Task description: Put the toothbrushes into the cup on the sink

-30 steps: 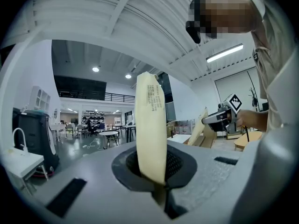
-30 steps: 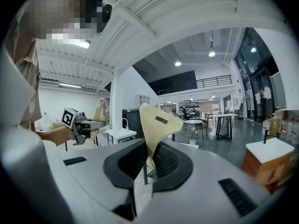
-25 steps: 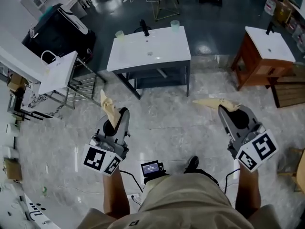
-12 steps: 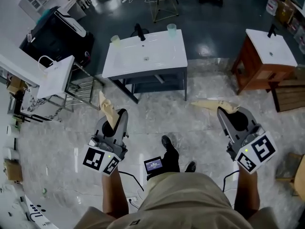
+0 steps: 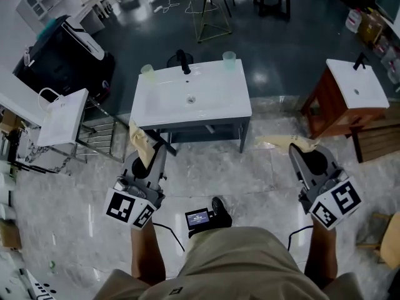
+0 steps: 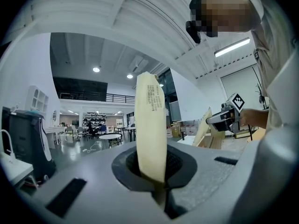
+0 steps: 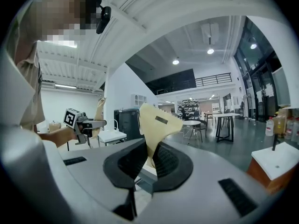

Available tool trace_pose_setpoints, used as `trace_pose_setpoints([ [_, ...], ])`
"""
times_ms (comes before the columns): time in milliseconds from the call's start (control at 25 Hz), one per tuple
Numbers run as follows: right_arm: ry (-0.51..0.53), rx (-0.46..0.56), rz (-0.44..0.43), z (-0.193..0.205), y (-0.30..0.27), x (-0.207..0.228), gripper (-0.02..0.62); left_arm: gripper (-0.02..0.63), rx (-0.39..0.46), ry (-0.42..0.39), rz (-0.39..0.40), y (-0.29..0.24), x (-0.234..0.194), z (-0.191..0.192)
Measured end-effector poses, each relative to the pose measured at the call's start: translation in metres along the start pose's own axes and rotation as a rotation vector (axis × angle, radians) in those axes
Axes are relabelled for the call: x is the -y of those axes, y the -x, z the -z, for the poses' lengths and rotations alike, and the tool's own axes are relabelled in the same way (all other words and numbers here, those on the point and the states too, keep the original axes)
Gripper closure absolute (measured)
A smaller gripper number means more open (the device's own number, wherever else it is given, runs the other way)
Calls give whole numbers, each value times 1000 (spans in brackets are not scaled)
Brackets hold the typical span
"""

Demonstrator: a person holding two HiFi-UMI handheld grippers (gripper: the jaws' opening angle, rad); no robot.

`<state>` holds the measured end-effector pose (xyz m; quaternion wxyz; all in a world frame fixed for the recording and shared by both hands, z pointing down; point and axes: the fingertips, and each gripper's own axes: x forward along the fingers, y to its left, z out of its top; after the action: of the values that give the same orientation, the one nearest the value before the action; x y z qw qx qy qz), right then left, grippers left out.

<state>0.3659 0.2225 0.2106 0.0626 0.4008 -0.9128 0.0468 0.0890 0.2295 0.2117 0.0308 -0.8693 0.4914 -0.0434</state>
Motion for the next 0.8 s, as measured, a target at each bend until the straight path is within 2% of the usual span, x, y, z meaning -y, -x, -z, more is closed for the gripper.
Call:
trace_pose_setpoints([
  [200,18,-1,29,-17,-73,13,568,601,9,14,38,-40,-65,12],
  [440,26,-12,47,-29,-129,23,568,601,27,21,70,-68,-111,12],
  [800,25,-16,40,-35,-196,73,568,601,-8,55,13,-94,-155,33],
])
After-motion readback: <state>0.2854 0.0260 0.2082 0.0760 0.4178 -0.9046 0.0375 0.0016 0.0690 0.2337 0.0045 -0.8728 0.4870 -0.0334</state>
